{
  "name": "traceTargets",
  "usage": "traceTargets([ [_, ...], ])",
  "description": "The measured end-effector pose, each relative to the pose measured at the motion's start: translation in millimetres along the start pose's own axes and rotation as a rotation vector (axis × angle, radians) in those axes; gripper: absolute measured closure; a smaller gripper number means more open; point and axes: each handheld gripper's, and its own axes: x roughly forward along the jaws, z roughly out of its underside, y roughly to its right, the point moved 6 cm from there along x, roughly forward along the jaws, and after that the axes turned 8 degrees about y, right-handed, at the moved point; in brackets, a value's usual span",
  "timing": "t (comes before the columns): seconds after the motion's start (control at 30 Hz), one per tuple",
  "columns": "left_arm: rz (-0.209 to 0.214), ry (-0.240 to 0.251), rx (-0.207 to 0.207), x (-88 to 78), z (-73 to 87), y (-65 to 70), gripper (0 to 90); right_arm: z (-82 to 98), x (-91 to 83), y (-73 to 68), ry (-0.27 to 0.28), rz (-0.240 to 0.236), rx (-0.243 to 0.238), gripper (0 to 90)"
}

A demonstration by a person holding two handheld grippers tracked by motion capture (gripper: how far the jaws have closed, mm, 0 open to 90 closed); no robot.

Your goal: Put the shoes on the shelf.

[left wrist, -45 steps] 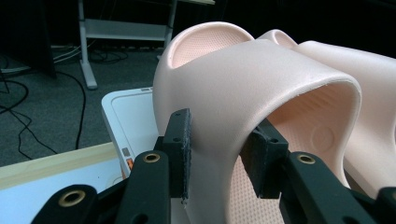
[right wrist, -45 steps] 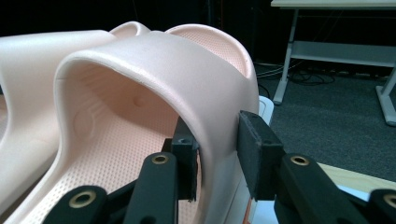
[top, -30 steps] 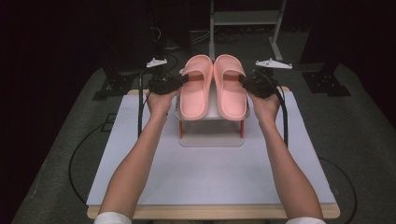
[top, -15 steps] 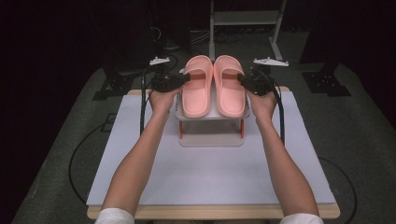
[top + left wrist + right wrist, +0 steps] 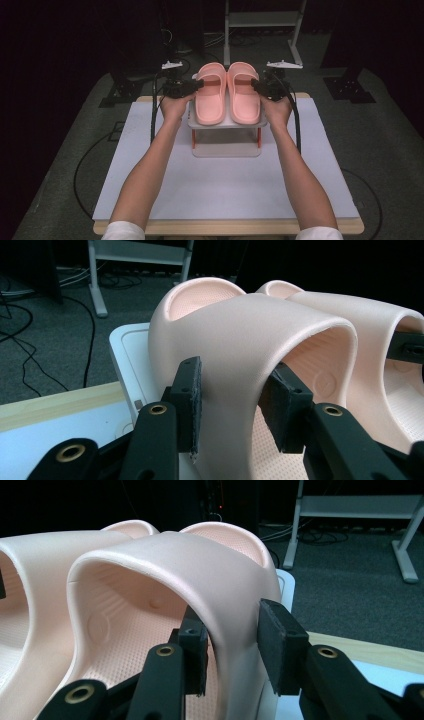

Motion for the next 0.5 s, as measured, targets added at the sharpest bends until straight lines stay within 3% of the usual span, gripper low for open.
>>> traceTargets([
  [0.5,0.001,-0.009,-0.001,0.3,2.0,-0.8,60.0,2.1,4.2,3.6,-0.017,0.027,0.024,65.4],
])
